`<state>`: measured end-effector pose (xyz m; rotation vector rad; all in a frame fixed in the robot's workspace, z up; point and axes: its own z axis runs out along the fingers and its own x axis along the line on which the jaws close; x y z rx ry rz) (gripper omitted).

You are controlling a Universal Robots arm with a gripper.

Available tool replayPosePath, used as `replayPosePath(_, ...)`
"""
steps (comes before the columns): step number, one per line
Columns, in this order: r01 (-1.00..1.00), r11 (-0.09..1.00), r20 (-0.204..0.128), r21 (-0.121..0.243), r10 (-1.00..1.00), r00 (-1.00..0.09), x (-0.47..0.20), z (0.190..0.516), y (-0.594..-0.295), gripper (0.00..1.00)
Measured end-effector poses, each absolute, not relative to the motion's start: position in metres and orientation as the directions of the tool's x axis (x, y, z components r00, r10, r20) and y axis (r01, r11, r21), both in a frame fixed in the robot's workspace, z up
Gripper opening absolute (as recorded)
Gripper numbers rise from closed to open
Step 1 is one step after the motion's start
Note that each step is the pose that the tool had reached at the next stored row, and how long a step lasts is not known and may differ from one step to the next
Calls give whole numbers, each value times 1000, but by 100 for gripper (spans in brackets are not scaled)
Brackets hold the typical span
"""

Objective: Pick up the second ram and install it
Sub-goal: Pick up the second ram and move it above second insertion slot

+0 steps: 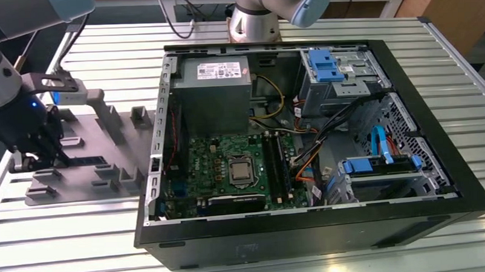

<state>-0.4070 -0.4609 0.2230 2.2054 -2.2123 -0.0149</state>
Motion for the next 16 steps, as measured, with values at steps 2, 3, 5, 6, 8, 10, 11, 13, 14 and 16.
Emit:
replayPosePath(2, -1000, 3, 6, 19, -1000, -3, -407, 226, -461, 14)
replayPosePath(3, -1000, 3, 6, 19, -1000, -3, -407, 227, -461, 14)
replayPosePath(5, -1000, 3, 5, 19, -1000, -3, -407, 229, -461, 14)
replayPosePath(6, -1000, 3, 5, 19, -1000, -3, -407, 230, -461, 14)
replayPosePath(8, -1000, 3, 4, 19, -1000, -3, -407, 231, -461, 14)
replayPosePath(10, -1000, 3, 3, 19, -1000, -3, -407, 232, -461, 14)
replayPosePath(11, -1000, 3, 3, 19, -1000, -3, -407, 232, -461, 14)
replayPosePath(13, -1000, 3, 4, 20, -1000, -3, -407, 233, -461, 14)
replayPosePath(14, -1000, 3, 3, 19, -1000, -3, -407, 234, -461, 14)
replayPosePath(16, -1000, 3, 3, 19, -1000, -3, -407, 236, -461, 14)
